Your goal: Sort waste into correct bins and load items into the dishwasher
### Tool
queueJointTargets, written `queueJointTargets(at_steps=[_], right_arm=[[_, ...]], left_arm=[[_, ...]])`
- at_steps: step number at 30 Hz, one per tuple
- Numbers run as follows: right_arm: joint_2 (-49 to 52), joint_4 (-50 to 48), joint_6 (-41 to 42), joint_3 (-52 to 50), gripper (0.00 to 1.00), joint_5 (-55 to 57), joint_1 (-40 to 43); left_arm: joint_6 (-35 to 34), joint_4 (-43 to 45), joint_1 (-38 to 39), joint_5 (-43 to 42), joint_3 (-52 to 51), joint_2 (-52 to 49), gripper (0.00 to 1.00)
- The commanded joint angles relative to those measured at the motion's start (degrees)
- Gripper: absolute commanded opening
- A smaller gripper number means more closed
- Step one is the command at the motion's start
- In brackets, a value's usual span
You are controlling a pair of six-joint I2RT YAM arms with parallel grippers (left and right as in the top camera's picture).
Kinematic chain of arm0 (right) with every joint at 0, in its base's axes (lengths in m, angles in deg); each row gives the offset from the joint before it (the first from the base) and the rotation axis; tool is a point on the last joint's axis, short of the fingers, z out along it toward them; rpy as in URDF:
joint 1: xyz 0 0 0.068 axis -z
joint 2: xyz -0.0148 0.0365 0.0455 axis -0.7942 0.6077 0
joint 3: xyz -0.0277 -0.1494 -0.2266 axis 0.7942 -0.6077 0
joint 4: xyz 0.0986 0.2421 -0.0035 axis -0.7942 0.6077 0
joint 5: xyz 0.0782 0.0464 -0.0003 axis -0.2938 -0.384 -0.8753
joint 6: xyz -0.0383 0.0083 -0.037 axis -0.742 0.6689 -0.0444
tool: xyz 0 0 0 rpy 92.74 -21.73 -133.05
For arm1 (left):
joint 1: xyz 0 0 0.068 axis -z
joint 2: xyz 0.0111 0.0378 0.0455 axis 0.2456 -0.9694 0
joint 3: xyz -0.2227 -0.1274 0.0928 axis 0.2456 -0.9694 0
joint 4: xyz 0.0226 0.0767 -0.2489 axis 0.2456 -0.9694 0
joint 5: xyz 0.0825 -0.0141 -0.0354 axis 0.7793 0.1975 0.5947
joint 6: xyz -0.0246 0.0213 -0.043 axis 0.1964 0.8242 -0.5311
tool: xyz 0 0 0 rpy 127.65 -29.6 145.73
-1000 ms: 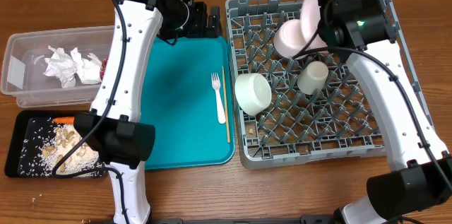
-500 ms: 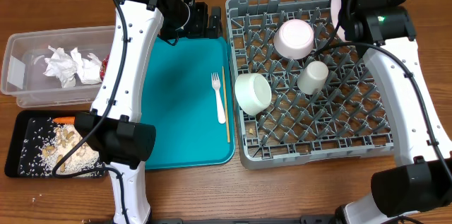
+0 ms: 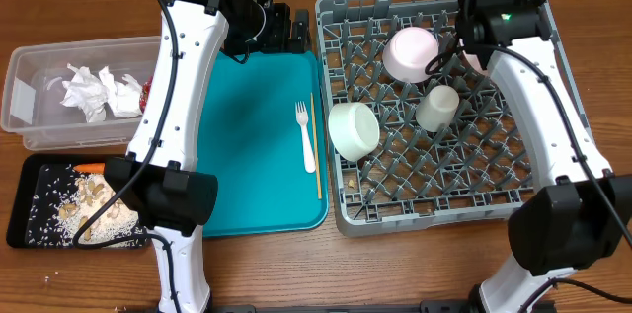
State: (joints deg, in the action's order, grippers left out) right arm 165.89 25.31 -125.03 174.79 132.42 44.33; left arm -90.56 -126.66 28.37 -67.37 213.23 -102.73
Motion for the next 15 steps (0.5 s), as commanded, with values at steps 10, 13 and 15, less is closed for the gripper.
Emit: queueJointTargets(at_steps=[10,13,15], right_arm=[[0.63,-5.86,-1.46,-6.62,0.04,3.72,0.39],[0.66,-5.81,-1.42,-7.32,0.04,3.48,0.22],[0.63,-5.77,-0.31,-7.34,0.04,3.26,0.15]], left_arm=[[0.48,0.09,0.22,-0.74,1.49,2.25,1.0],[0.48,0.09,0.22,-0.74,1.49,2.25,1.0],[0.48,0.09,0.22,-0.74,1.49,2.25,1.0]])
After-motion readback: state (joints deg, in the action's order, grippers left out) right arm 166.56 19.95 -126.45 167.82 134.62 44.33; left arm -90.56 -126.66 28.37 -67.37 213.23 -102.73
